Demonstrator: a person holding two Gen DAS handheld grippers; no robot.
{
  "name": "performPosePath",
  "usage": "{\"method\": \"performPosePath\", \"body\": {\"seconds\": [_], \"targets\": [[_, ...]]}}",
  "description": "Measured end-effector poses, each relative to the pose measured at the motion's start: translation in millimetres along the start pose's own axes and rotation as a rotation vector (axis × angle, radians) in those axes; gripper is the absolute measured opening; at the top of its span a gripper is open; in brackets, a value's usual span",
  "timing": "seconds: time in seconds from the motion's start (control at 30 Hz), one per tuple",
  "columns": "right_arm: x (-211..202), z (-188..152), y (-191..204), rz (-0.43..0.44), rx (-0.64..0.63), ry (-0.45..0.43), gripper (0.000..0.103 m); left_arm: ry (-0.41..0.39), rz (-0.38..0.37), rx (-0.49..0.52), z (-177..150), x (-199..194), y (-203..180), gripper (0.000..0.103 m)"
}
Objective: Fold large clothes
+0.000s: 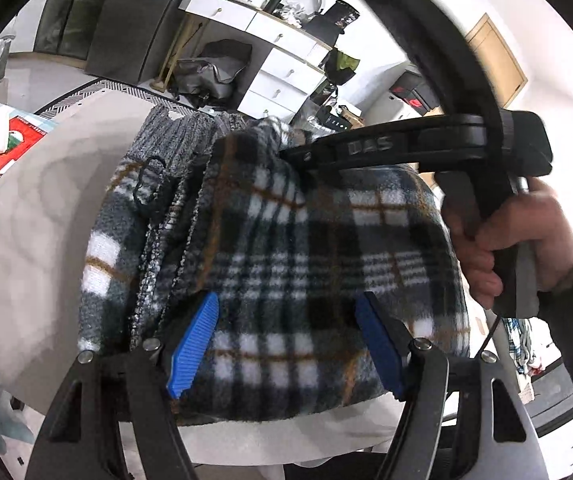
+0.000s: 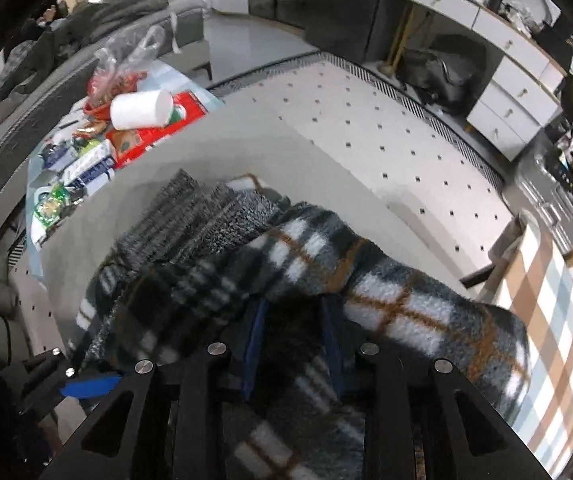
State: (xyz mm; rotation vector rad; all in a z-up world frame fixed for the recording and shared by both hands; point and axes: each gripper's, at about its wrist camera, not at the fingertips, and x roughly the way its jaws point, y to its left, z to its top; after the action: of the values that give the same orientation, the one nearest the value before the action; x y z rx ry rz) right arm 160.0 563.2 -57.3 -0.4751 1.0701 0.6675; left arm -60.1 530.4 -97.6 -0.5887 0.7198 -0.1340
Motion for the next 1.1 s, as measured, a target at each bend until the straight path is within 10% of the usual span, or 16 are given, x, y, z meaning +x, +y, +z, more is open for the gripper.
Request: {"method": "performPosePath", "body": {"seconds": [0.1,0.17,0.27,0.63,0.77,1.0,1.1], "targets": [[-38,-16,-17,0.116,0.064,-0.132,0.032,-0.014,0.054,0.018,-5,-8,-14,0.067],[-63,-42,-34,0.217,0.140,-0.223,0.060,-0.033,0.107,0.056,-8,-14,-28,0.067],[-101,-96,-50,0.282,0.160,-0.346,0.067,-0.046,0.134,0.087,-13,-19,-45,0.067],[-45,-177,-71,0.450,0.403,-0.122,0.073,0.010,0.307,0.187,-26,26,-63,0.067],[-67,-194,-89,0.487,0.491,-0.242,0.070,-0.048,0.287,0.125,-28,0,-67,0.067],[-143,-243,-73,0.394,0.370,-0.518,0.075,-0.145,0.474,0.239,-53,-44,-109,0.068],[-174,-275,-54,0.248,0.317,-0.684,0.102,-0.242,0.575,0.289,-62,-55,-124,0.068]]}}
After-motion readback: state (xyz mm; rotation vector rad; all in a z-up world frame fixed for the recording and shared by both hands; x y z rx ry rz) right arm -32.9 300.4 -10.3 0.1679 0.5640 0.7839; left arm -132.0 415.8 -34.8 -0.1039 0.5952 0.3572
